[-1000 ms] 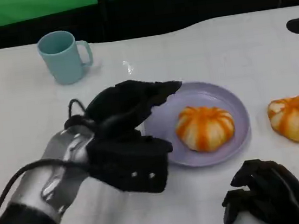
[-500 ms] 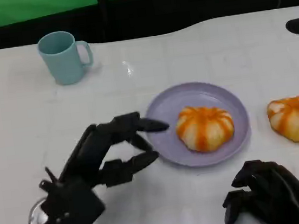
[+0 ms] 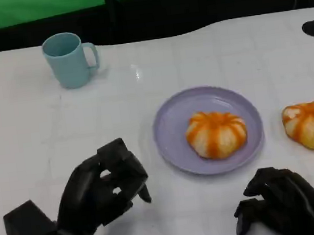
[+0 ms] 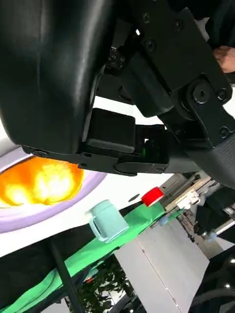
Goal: Grasp the bread from the table and place it into the plate.
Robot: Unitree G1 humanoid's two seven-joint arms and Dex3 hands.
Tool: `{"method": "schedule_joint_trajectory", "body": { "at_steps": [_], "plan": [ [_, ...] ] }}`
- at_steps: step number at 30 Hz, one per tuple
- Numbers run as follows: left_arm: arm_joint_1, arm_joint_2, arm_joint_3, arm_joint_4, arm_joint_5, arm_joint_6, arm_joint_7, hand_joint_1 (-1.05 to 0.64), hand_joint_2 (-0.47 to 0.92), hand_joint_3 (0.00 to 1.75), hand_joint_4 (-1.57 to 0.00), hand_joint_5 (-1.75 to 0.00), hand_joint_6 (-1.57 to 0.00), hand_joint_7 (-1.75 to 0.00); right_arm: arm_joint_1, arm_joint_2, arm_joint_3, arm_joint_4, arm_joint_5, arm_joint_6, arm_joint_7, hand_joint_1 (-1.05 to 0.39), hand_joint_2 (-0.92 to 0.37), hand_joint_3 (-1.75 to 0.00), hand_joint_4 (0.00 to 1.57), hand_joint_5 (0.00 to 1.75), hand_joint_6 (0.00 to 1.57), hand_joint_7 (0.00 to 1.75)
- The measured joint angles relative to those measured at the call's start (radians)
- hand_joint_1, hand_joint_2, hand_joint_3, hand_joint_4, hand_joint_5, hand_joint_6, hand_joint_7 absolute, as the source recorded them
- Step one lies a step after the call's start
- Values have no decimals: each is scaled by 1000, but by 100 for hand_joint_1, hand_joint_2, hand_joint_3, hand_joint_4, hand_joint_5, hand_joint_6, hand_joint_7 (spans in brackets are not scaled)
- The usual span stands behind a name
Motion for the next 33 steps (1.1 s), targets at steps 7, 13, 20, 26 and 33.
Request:
{"method": "schedule_joint_trajectory", "body": {
  "at_steps": [7, 13, 20, 26, 33],
  "plan": [
    [75, -40, 42, -89, -149, 216, -86, -70, 92, 28, -85, -175, -62, -175, 11, -4, 0, -22, 0, 15, -4, -105, -73, 0, 157, 72, 157, 36],
    [89, -62, 73, -97, -178, 275, -142, -72, 92, 24, -87, -175, -65, -175, 19, -5, -1, -29, 10, 25, -4, -103, -73, 0, 157, 73, 157, 37],
    [104, -73, 95, -98, -179, 321, -167, -72, 92, 23, -88, -175, -67, -175, 30, -9, -1, -48, 17, 36, -10, -102, -72, 0, 157, 74, 157, 36],
    [104, -76, 120, -96, -178, 328, -189, -72, 92, 23, -88, -175, -67, -175, 32, -8, 0, -48, 20, 36, -10, -103, -72, 0, 157, 73, 157, 34],
    [79, -80, 149, -59, -177, 329, -221, -72, 92, 22, -87, -175, -66, -175, 27, -7, 1, -32, 16, 26, -10, -104, -72, 0, 157, 72, 157, 35]
  ]
}}
